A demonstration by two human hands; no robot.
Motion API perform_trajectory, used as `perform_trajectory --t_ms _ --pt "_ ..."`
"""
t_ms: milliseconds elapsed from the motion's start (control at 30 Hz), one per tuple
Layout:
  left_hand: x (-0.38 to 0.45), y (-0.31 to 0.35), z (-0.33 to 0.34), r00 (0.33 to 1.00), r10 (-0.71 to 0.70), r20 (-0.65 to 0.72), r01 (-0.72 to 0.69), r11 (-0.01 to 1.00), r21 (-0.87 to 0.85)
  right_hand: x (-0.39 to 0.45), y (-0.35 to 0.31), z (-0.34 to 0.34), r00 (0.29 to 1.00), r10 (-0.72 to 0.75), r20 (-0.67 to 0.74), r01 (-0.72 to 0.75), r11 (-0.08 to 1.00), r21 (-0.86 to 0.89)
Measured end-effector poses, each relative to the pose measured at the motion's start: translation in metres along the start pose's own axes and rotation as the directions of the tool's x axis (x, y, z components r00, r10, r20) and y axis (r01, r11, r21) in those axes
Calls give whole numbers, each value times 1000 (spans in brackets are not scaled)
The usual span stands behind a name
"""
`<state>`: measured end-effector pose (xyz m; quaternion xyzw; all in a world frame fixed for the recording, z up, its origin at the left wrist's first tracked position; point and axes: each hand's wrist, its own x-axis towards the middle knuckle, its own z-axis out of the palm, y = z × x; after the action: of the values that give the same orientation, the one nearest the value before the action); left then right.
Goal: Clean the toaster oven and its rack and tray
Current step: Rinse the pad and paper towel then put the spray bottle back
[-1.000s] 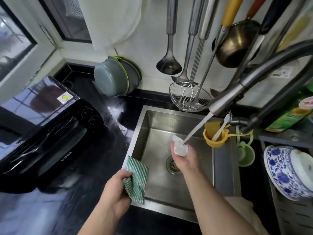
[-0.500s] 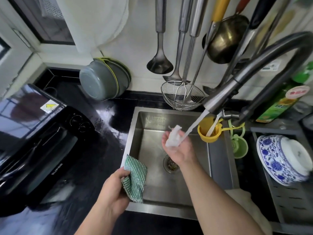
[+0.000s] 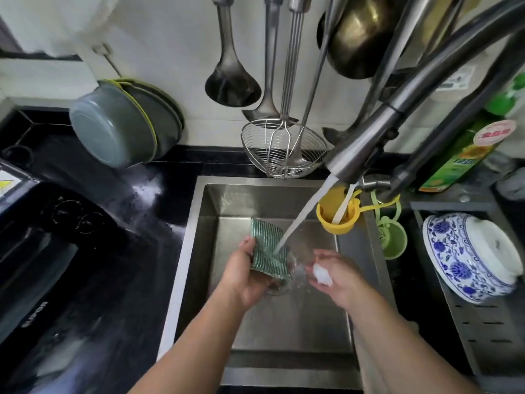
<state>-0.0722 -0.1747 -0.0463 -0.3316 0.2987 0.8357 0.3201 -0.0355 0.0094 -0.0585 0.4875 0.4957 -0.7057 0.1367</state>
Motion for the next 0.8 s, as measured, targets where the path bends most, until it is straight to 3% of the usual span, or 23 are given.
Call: perform_trajectory --t_ms 133,300,500,600,700,800 --pt "45 -16 13 998 -16 63 19 999 -46 23 14 -24 998 12 54 -20 986 168" --pt "64 -32 -4 999 35 30 -32 995 -90 45 27 -25 990 43 131 -95 901 422" --pt "80 -41 -38 999 -34 4 34 999 -12 46 41 -13 973 119 196 -202 850 486" --pt "98 -42 -46 991 -27 -133 37 997 72 48 43 -7 974 149 170 -215 843 493" --pt "120 -42 -64 958 -8 -287 2 1000 -21 50 45 -1 970 171 174 -234 855 462" --pt "119 -40 -73 961 1 -275 -12 999 -39 50 46 6 966 174 192 -244 858 452"
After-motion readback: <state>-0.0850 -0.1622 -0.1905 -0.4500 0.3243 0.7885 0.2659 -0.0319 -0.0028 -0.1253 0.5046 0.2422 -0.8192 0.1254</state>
